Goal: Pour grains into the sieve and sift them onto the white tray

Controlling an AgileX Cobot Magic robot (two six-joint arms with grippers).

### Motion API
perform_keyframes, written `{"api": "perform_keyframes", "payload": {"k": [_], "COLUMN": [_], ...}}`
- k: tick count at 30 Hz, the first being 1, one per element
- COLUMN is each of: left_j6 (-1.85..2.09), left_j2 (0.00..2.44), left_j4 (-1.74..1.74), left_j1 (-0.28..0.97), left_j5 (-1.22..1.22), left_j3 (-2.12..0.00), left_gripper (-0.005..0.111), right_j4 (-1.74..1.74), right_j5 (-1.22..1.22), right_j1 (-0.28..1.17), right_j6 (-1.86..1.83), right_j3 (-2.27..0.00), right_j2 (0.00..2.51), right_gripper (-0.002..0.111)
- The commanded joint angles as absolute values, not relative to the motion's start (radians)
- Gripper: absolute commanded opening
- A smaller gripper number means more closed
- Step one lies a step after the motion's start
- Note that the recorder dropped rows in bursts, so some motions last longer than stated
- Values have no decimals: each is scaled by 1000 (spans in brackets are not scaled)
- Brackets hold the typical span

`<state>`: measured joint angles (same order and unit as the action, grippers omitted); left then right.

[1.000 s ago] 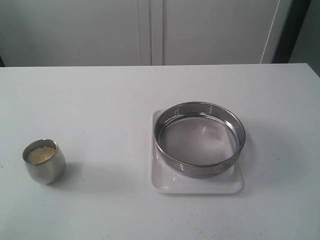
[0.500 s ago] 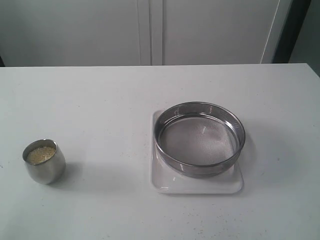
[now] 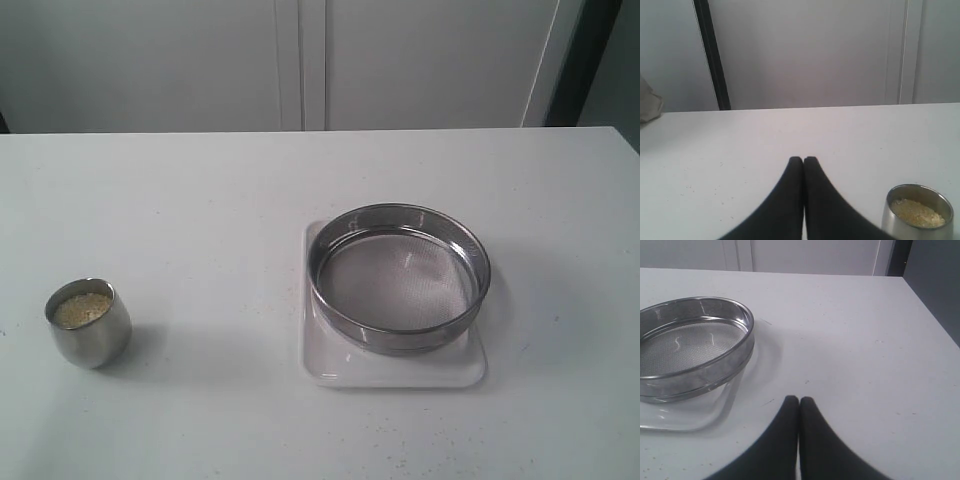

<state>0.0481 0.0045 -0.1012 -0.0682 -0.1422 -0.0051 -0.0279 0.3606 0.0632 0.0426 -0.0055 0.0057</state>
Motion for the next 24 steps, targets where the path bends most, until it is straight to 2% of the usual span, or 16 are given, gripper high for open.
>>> {"api": "perform_keyframes", "payload": {"k": [1, 12, 24], "left_j6": [54, 0, -51], "left_j2": [0, 7, 402], "left_j4": [-102, -131, -147], "left_j1": [-69, -69, -69], "left_j5": [-172, -330, -453], "left_j3": [0, 0, -174], "left_gripper": [0, 0, 0], "right_j4": [-30, -30, -30], "right_j5": [347, 347, 347], "right_j1": [58, 58, 58], "right_j6": [37, 37, 37], "right_j3": [0, 0, 0], "right_j2": [0, 0, 0], "right_gripper": [0, 0, 0]}}
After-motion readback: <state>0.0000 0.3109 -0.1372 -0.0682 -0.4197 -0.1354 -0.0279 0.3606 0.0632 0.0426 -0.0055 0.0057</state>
